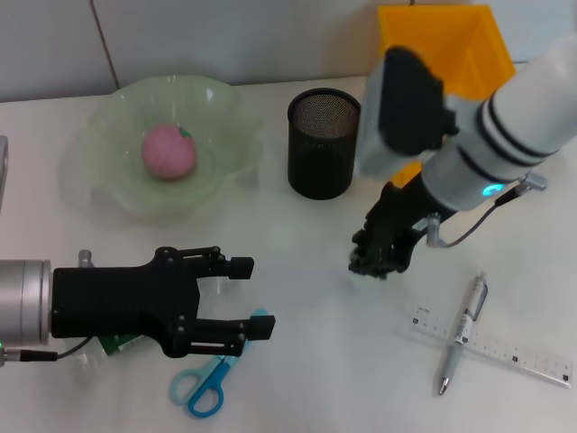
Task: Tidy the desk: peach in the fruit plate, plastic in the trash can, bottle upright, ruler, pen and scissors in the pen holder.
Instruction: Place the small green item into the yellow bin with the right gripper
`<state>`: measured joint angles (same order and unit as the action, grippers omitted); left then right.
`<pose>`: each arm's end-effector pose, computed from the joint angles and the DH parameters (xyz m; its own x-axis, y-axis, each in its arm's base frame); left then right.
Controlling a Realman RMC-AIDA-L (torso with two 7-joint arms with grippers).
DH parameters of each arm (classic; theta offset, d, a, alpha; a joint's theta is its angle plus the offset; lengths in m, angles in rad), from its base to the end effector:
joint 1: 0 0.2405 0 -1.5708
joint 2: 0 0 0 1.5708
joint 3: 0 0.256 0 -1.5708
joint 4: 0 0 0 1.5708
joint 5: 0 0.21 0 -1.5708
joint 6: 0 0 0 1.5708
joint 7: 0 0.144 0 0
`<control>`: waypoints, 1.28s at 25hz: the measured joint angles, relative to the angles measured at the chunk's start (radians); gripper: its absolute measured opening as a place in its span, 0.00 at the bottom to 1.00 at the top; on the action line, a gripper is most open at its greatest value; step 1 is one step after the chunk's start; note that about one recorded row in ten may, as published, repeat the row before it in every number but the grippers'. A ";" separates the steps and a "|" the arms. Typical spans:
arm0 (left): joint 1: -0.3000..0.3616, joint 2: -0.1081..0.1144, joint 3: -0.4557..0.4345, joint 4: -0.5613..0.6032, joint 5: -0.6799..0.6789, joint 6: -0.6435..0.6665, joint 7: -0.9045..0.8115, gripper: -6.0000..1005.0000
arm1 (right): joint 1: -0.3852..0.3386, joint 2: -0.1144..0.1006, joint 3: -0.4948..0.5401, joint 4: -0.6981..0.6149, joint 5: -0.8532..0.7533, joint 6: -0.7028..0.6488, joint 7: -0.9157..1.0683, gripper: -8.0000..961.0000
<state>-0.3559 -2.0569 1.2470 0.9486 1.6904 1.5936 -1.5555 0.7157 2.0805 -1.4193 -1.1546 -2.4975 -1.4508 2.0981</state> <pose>-0.2182 0.2894 -0.0173 0.8467 0.2983 0.4406 0.3050 -0.9506 0.0574 0.1624 0.3701 -0.0330 0.9188 -0.2310 0.3201 -0.1630 -0.9606 -0.2253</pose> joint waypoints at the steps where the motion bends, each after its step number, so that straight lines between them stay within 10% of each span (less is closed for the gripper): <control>1: 0.000 0.000 0.000 0.000 0.000 0.000 0.000 0.80 | -0.003 -0.001 0.026 -0.020 0.014 -0.023 0.000 0.37; 14: -0.002 -0.003 0.000 0.000 -0.002 0.012 0.000 0.80 | -0.018 -0.042 0.603 -0.216 0.208 -0.187 0.025 0.30; 32: -0.008 -0.005 0.000 -0.001 -0.009 0.027 -0.012 0.79 | 0.040 -0.055 0.632 0.023 -0.046 0.193 0.093 0.20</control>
<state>-0.3641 -2.0618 1.2471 0.9480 1.6810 1.6205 -1.5678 0.7554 2.0250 -0.7870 -1.1313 -2.5436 -1.2581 2.1916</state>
